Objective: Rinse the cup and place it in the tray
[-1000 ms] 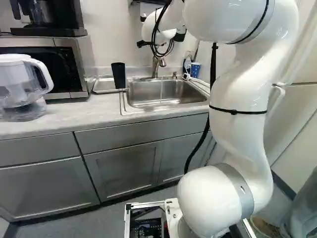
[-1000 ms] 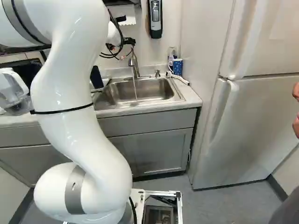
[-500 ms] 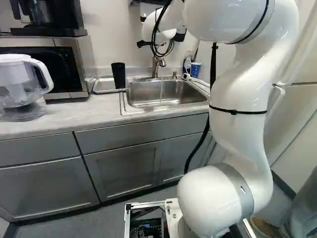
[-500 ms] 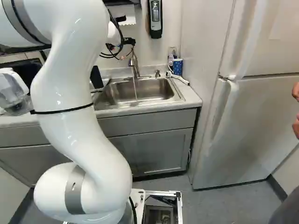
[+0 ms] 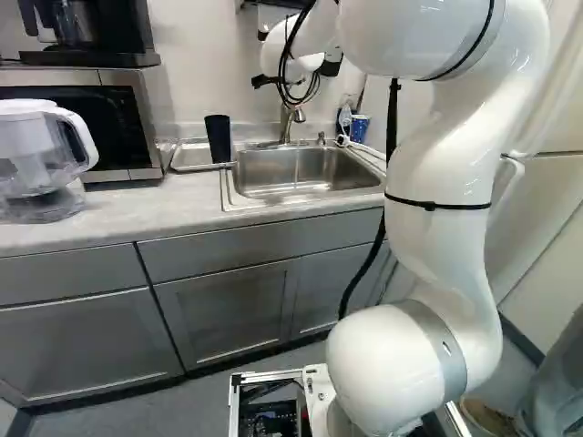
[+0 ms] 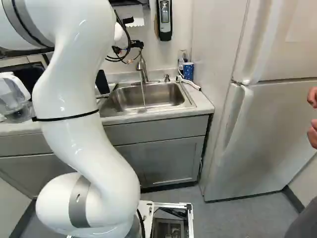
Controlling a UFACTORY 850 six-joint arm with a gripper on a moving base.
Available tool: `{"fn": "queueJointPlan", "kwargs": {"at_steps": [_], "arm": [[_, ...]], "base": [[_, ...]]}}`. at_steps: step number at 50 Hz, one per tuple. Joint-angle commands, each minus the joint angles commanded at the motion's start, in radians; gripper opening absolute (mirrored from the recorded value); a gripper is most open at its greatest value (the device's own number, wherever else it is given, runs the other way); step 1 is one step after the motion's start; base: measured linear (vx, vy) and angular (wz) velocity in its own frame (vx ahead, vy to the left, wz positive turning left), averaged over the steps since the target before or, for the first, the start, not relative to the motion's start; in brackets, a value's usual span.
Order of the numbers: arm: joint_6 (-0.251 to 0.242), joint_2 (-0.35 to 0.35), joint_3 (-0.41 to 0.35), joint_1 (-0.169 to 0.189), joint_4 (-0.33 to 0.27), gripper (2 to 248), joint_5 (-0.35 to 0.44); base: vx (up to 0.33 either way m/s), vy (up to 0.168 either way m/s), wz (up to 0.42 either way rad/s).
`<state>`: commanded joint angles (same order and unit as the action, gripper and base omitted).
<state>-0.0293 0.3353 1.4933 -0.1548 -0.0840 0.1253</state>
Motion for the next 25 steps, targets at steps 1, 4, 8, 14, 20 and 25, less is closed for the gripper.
{"fn": "queueJointPlan", "kwargs": {"at_steps": [1,4,8,14,20,25], "arm": [[0.0,0.0,0.0,0.0,0.0,247,-0.003],[0.0,0.0,0.0,0.0,0.0,247,-0.012],[0.0,-0.001,-0.001,0.0,0.0,247,-0.024],[0.0,-0.006,-0.007,-0.001,0.0,247,-0.043],[0.0,-0.014,-0.017,-0.004,0.0,247,-0.062],[0.0,-0.022,-0.026,-0.006,0.0,247,-0.077]], "base": [[0.0,0.0,0.0],[0.0,0.0,0.0],[0.0,0.0,0.0],[0.0,0.0,0.0],[0.0,0.0,0.0],[0.0,0.0,0.0]]}}
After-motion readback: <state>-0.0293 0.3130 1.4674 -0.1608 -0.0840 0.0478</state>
